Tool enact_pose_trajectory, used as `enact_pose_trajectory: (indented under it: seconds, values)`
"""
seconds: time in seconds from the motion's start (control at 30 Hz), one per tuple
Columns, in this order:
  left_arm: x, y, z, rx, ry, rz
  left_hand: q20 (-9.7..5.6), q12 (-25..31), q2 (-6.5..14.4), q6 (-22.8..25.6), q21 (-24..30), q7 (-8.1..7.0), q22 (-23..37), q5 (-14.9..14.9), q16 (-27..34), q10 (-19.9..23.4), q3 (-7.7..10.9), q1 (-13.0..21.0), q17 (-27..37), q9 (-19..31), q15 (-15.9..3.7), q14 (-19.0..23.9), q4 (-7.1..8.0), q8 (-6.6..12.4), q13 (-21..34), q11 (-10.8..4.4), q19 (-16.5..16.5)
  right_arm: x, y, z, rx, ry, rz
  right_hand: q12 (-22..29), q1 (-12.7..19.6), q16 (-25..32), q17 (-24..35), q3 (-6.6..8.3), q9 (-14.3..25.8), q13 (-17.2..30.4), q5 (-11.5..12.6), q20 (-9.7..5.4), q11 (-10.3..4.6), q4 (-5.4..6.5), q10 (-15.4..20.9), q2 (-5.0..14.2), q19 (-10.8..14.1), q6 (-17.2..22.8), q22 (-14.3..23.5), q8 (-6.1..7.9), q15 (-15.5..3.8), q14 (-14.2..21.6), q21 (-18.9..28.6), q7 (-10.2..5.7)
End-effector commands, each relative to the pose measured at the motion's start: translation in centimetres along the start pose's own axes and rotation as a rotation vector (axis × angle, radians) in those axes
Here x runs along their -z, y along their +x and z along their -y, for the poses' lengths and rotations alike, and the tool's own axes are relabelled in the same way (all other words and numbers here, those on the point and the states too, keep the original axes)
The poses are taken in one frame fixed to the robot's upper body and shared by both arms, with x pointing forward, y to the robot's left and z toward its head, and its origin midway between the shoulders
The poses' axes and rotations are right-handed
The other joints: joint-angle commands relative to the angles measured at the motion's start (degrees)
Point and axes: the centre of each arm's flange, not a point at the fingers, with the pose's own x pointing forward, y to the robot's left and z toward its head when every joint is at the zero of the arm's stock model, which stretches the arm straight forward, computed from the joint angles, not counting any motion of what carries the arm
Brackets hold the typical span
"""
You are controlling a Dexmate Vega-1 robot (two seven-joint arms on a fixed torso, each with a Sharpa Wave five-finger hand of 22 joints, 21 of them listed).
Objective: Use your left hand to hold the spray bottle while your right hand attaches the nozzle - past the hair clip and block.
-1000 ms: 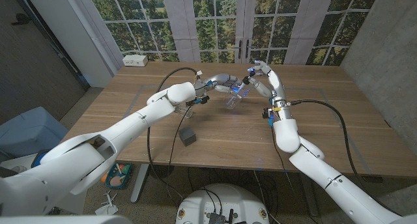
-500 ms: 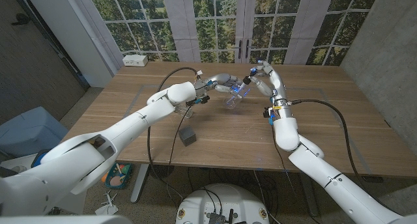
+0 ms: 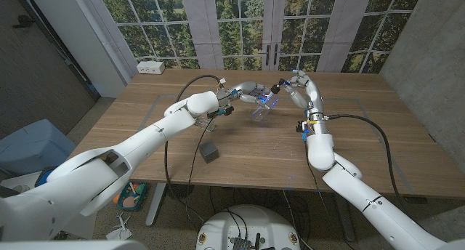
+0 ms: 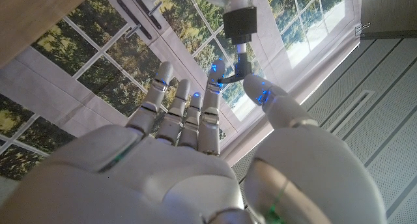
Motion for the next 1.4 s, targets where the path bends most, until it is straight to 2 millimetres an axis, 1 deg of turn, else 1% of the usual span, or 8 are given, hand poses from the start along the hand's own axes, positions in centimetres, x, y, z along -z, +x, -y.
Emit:
enact_pose_trajectory:
  seconds: [0.03,0.47,0.7,0.8,1.0,1.07,1.1,1.4]
  values:
    - [0.2,0.2,-0.1,-0.002,-0.002,-0.004,0.01,0.40,10.74,23.30,0.31,-2.55,-0.05,0.50,-0.06,7.05,1.75,10.32,0.14,0.08,-8.35,0.04,1.90,0.19,0.19,-7.07,-0.42,-0.3,-0.5,0.0,-0.014,0.007,0.051,0.54,1.12,0.28,-0.12,1.03,1.00,0.18,0.43,-0.19,-0.42,-0.34,0.98,0.33,-1.10,1.69,0.14,1.35,-0.39,0.61,-0.41,-0.29]
    - [0.6,0.2,-0.1,0.000,-0.002,-0.019,-0.04,0.36,10.76,23.31,0.40,-2.58,-0.06,0.50,-0.10,6.92,1.74,10.30,0.16,0.09,-8.21,-0.10,1.93,0.18,0.19,-7.04,-0.51,-1.9,0.1,-1.2,-0.114,0.019,0.114,0.18,3.08,-0.44,-0.82,2.72,3.21,0.12,1.01,-1.31,-0.96,-0.73,0.80,-0.27,-1.66,1.59,0.07,3.35,-1.02,-0.24,-0.78,-1.44]
    - [0.6,0.2,0.1,0.008,-0.001,-0.021,-0.04,0.34,10.76,23.31,0.45,-2.63,-0.06,0.50,-0.12,6.86,1.74,10.34,0.16,0.10,-8.20,-0.20,1.90,0.17,0.19,-7.05,-0.57,-2.5,0.7,-1.4,-0.134,0.003,0.131,-0.15,3.50,-0.66,-1.05,3.17,4.05,0.07,1.25,-1.28,-1.12,-0.67,0.15,-0.57,-1.97,0.42,0.05,3.69,-0.94,-0.59,-1.00,-1.53]
    - [0.7,0.3,0.2,0.013,0.002,-0.021,-0.08,0.35,10.74,23.34,0.48,-2.59,-0.07,0.49,-0.11,6.87,1.70,10.35,0.17,0.09,-8.22,-0.21,1.89,0.17,0.19,-7.08,-0.55,-2.7,1.0,-1.5,-0.134,-0.004,0.132,-0.51,3.62,-0.81,-1.17,3.40,4.46,0.00,1.38,-1.30,-1.16,-0.62,-0.69,-0.73,-1.98,-0.99,0.04,3.54,-0.70,-0.86,-1.07,-2.13]
    - [0.6,0.2,0.3,0.013,-0.001,-0.017,-0.13,0.34,10.68,23.34,0.53,-2.60,-0.07,0.48,-0.09,6.83,1.63,10.36,0.18,0.09,-8.25,-0.24,1.86,0.15,0.19,-7.04,-0.58,-2.6,1.5,-1.6,-0.140,-0.021,0.092,-1.21,3.09,-1.31,-1.57,4.03,2.47,-0.52,1.65,-0.80,-1.10,-0.31,-3.59,-0.98,-2.41,-6.86,0.06,0.31,0.09,-2.12,-1.49,-2.85]
    - [0.6,0.1,0.3,0.012,0.000,-0.016,-0.14,0.32,10.66,23.46,0.55,-2.64,-0.07,0.47,-0.08,6.75,1.60,10.40,0.19,0.08,-8.29,-0.25,1.83,0.19,0.19,-7.09,-0.58,-2.4,1.7,-1.7,-0.142,-0.024,0.075,-1.18,2.87,-1.47,-1.65,3.98,2.13,-0.61,1.62,-0.73,-1.12,-0.35,-3.86,-1.11,-2.45,-7.77,0.07,-0.25,0.40,-2.53,-1.55,-2.86]
    - [0.6,0.1,0.3,0.012,0.000,-0.016,-0.16,0.32,10.68,23.41,0.56,-2.66,-0.07,0.48,-0.07,6.75,1.61,10.42,0.19,0.07,-8.28,-0.24,1.83,0.16,0.19,-7.05,-0.59,-2.3,1.7,-1.7,-0.141,-0.030,0.069,-1.40,2.40,-1.55,-1.75,3.80,1.46,-0.79,1.50,-0.53,-0.92,-0.30,-5.31,-1.12,-2.49,-9.71,0.10,-1.45,0.54,-2.84,-1.62,-3.48]
    - [0.5,-0.1,0.3,0.008,-0.003,-0.010,-0.11,0.33,10.66,23.45,0.63,-2.63,-0.08,0.48,-0.06,6.74,1.58,10.43,0.18,0.06,-8.32,-0.25,1.83,0.15,0.19,-7.11,-0.62,-1.5,2.1,-1.7,-0.131,-0.053,0.014,-1.11,1.40,-1.65,-2.03,3.27,-0.02,-1.17,1.17,-0.80,-0.10,-0.26,-6.68,-1.08,-1.64,-12.75,0.14,-3.84,1.24,-3.36,-1.45,-1.66]
